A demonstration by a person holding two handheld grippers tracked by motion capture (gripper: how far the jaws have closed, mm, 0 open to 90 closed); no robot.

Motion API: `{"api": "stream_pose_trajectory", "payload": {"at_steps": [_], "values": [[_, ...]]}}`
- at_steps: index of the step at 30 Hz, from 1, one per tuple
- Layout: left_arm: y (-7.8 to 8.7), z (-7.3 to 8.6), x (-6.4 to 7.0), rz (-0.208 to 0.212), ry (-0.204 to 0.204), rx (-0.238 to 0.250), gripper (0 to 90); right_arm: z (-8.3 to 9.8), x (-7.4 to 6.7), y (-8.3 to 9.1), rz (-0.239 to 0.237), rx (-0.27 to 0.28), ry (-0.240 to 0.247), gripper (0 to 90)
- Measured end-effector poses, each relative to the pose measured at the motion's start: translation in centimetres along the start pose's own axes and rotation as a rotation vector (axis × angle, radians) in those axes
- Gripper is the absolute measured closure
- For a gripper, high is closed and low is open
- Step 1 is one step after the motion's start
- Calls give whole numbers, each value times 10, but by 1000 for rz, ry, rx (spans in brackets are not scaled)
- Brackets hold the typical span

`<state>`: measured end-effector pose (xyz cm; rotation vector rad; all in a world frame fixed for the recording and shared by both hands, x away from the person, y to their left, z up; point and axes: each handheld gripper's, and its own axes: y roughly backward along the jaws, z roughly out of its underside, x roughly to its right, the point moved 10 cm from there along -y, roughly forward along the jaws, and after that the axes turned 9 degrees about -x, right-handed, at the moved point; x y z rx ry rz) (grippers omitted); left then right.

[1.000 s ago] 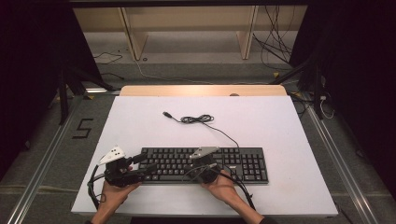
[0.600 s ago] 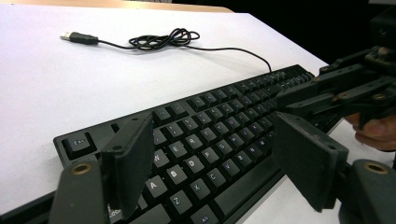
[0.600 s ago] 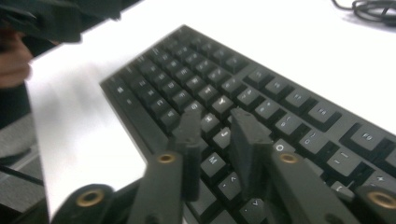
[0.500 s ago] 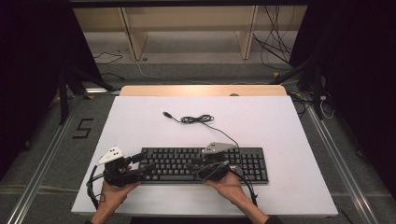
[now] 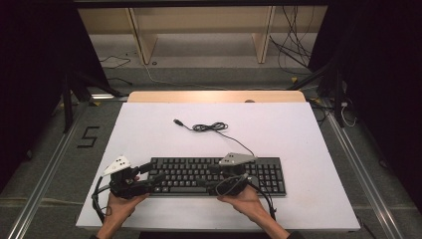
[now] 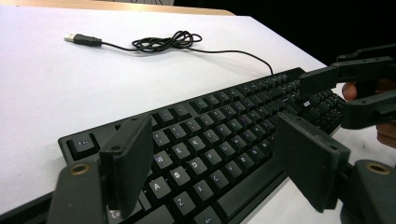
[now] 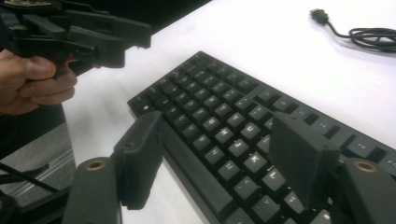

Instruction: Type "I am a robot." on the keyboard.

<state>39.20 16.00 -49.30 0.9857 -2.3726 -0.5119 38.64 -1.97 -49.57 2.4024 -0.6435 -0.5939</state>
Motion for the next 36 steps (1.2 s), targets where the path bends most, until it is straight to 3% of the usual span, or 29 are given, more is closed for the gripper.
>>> {"api": "stream_pose_trajectory", "payload": {"at_steps": [5,10,22,28,36], "values": [[0,0,0,0,-1,2,283,2,-6,-5,-10,-18,21,340],[0,0,0,0,-2,3,282,5,-13,-11,-14,-36,45,413],[0,0,-1,-3,-2,2,282,12,-16,-24,6,-90,77,763],[0,0,0,-3,-2,2,282,17,-14,-32,25,-130,92,896],[-1,0,0,-3,-4,-1,282,24,-10,-42,51,-178,99,900]]}}
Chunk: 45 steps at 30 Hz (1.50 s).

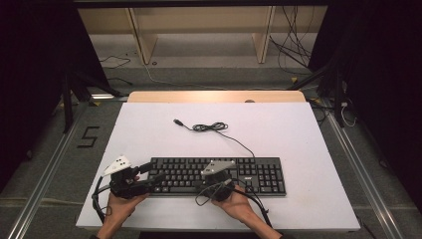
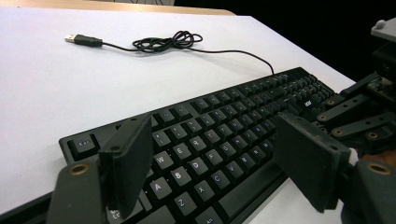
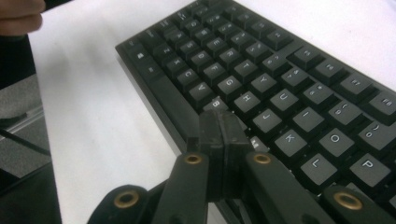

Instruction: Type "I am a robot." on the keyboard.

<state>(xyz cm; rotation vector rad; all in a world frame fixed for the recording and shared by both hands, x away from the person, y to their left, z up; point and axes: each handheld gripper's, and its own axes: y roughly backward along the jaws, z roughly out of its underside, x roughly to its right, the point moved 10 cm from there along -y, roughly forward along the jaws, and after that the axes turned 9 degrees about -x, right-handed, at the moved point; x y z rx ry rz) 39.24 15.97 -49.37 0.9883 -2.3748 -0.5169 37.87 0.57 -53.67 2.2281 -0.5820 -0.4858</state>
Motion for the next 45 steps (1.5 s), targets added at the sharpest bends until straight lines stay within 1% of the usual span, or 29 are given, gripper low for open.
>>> {"api": "stream_pose_trajectory", "payload": {"at_steps": [10,15,16,17,20,26,28,30,32,33,39,42,45], "values": [[0,0,-1,-1,-1,-1,282,4,1,-8,12,-33,5,900],[0,1,-1,-1,-2,-5,282,5,2,-11,15,-36,8,900],[0,1,-1,-1,-2,-5,282,7,2,-13,22,-48,5,900],[-1,1,-1,-1,-2,-5,282,7,2,-13,22,-35,2,900],[-1,1,-1,-3,1,-5,282,7,1,-14,32,-38,17,900],[-1,1,-2,-6,0,-7,282,6,1,-13,23,-33,0,900],[-1,1,-2,-6,1,-8,282,4,1,-10,4,-17,-13,853],[-1,1,-3,-8,5,-10,282,2,2,-5,-3,8,-24,831],[-2,2,-5,-11,5,-14,282,-2,2,2,-13,39,-28,779],[-2,2,-5,-12,8,-13,282,-3,3,5,-16,52,-31,770],[-6,4,-8,-23,14,-33,302,-5,9,23,-22,98,-55,628],[-8,7,-10,-29,19,-51,332,-5,13,30,-16,112,-68,570],[-9,8,-12,-40,26,-63,384,-6,16,36,-10,128,-77,512]]}}
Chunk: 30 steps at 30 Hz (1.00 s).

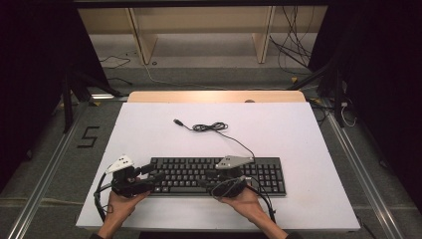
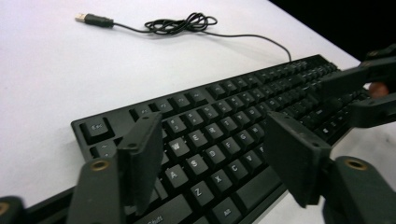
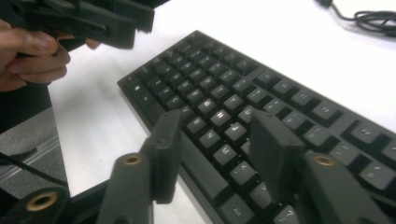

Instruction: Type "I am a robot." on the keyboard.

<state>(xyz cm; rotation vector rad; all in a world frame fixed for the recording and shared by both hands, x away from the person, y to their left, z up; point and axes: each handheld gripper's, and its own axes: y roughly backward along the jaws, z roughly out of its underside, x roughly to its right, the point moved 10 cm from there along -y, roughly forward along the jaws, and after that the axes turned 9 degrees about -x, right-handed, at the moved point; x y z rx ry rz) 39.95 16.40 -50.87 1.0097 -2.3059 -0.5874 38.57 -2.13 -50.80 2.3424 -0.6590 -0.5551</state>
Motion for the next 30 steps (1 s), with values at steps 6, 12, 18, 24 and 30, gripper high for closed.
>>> {"api": "stream_pose_trajectory", "payload": {"at_steps": [6,12,18,24,30], "values": [[-2,3,-4,-11,3,-28,488,1,4,9,11,10,-17,441],[-7,8,-6,-29,-7,-64,617,3,6,15,21,25,-16,403],[-11,11,-8,-41,-20,-96,752,6,7,19,27,32,-20,373],[-15,15,-10,-55,-29,-136,863,8,6,21,28,35,-19,359],[-19,19,-13,-62,-22,-168,888,8,4,23,27,38,-17,352]]}}
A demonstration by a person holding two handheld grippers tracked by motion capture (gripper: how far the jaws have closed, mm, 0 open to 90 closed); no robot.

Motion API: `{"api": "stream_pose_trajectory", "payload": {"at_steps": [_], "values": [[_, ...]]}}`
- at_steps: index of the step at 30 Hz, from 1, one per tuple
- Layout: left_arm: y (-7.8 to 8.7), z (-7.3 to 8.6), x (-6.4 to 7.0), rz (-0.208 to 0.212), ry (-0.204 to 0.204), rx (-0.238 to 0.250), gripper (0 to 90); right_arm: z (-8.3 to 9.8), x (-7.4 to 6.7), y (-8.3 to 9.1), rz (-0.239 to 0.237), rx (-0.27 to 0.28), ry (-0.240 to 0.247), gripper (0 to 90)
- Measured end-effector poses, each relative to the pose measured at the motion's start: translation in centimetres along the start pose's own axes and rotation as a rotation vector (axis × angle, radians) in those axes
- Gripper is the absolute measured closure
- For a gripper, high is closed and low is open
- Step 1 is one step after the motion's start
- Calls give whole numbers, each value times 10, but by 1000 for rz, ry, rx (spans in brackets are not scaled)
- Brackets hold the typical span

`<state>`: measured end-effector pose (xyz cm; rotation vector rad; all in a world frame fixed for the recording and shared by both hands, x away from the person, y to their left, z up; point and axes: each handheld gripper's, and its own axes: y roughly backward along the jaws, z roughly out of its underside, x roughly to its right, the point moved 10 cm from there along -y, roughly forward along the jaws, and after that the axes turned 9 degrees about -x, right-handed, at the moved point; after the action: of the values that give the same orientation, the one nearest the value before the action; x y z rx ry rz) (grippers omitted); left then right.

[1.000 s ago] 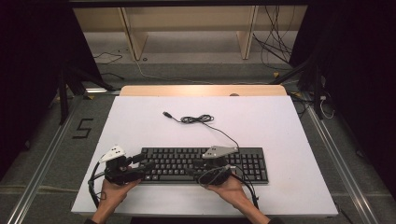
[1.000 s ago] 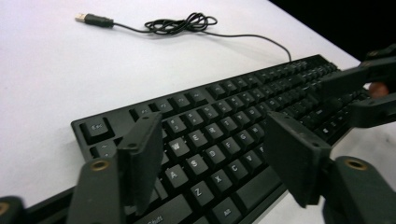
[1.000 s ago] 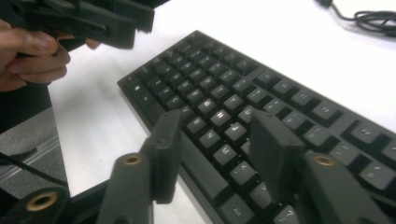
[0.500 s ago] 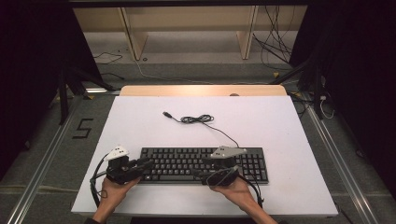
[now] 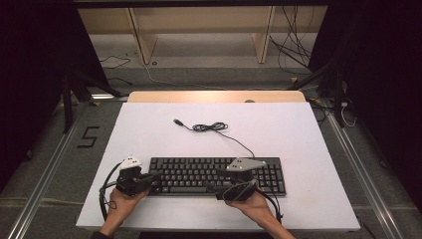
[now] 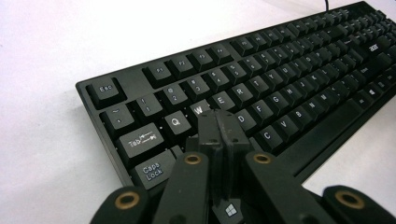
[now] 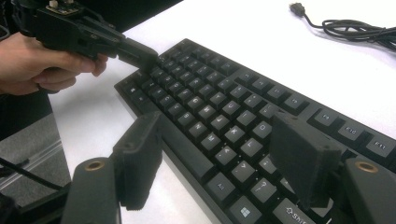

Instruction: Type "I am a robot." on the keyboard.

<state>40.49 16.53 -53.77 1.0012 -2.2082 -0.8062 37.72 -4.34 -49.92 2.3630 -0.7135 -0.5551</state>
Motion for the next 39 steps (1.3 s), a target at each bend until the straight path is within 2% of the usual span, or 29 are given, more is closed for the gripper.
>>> {"api": "stream_pose_trajectory", "payload": {"at_steps": [23,29,36,39], "values": [[-10,1,-4,-32,1,-38,889,1,-6,1,-13,6,9,310],[-13,3,-4,-31,-4,-68,891,1,-8,1,-14,3,14,310],[-11,2,-4,-31,4,-56,888,1,-9,1,-15,5,14,310],[-7,-3,-2,-20,10,-18,853,0,-8,1,-15,10,13,310]]}}
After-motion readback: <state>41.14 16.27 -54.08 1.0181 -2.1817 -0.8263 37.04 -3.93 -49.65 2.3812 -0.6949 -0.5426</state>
